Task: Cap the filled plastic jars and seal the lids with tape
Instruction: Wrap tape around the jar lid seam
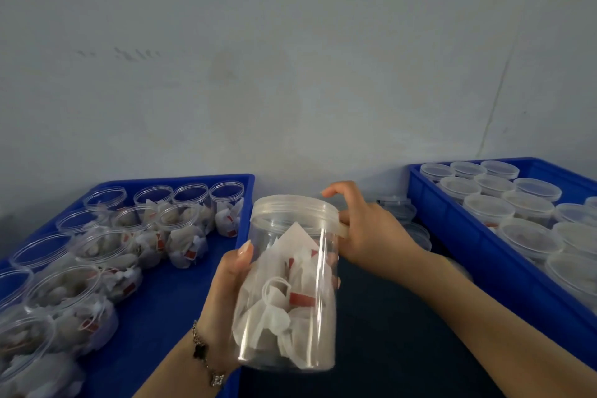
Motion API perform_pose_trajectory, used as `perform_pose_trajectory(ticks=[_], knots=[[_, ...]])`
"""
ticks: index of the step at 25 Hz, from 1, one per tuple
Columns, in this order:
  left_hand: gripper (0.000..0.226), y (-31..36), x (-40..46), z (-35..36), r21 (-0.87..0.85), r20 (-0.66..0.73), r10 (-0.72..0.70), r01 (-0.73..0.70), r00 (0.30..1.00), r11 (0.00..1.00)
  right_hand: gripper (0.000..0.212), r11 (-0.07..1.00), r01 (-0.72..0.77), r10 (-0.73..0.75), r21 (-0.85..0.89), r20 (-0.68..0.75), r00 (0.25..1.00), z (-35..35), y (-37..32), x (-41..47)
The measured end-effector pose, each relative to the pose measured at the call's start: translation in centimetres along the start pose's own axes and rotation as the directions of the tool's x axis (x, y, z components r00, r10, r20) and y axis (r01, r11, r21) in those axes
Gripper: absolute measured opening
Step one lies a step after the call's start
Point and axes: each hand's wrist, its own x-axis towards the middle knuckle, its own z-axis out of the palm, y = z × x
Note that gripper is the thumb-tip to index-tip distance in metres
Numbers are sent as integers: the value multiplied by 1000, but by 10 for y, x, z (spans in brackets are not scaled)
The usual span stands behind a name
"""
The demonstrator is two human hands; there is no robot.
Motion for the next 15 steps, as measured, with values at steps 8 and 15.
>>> perform_pose_trajectory(ticks=[8,15], knots=[[98,-13,12,7,272,477,-47,-97,878,957,67,995,-68,72,-67,56,996,10,-4,-6],[82,-18,17,15,271,127,322,-345,938,899,68,979,-205,201,-12,-147,969,0,4,-10]])
